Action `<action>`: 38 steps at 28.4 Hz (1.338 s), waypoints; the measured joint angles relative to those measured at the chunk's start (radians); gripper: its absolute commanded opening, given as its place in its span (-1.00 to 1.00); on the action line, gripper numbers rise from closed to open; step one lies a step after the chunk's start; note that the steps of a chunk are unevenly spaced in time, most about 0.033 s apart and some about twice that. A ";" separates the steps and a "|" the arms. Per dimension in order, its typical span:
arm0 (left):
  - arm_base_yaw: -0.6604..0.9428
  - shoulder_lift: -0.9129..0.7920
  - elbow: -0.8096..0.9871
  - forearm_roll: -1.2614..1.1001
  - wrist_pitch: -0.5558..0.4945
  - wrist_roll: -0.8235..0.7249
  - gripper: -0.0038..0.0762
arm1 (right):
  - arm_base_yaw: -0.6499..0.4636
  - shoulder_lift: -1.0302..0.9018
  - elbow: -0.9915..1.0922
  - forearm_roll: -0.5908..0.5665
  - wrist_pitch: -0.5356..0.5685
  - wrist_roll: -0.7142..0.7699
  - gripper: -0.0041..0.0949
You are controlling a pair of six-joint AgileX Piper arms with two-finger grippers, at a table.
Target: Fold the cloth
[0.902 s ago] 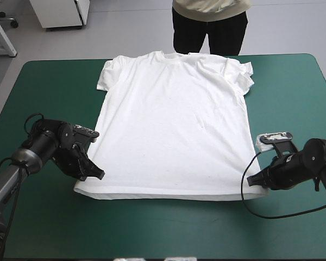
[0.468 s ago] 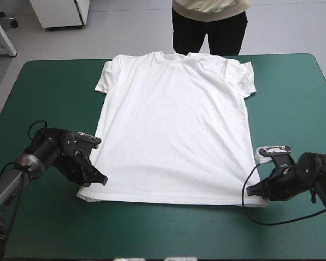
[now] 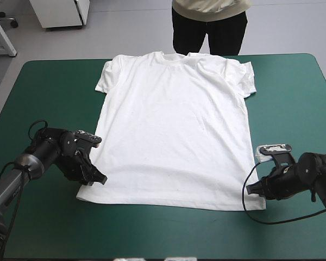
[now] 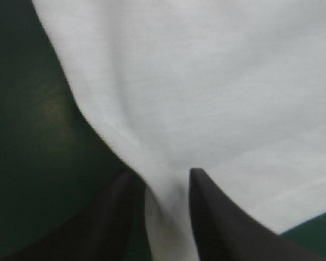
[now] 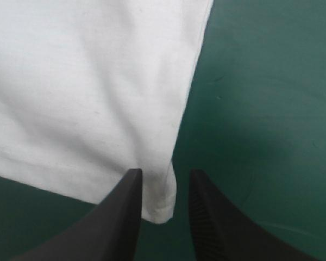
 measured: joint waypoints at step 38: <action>0.178 0.658 -1.000 -0.169 -0.007 -0.130 0.28 | 0.000 -0.016 -0.358 -0.003 -0.067 -0.002 -0.13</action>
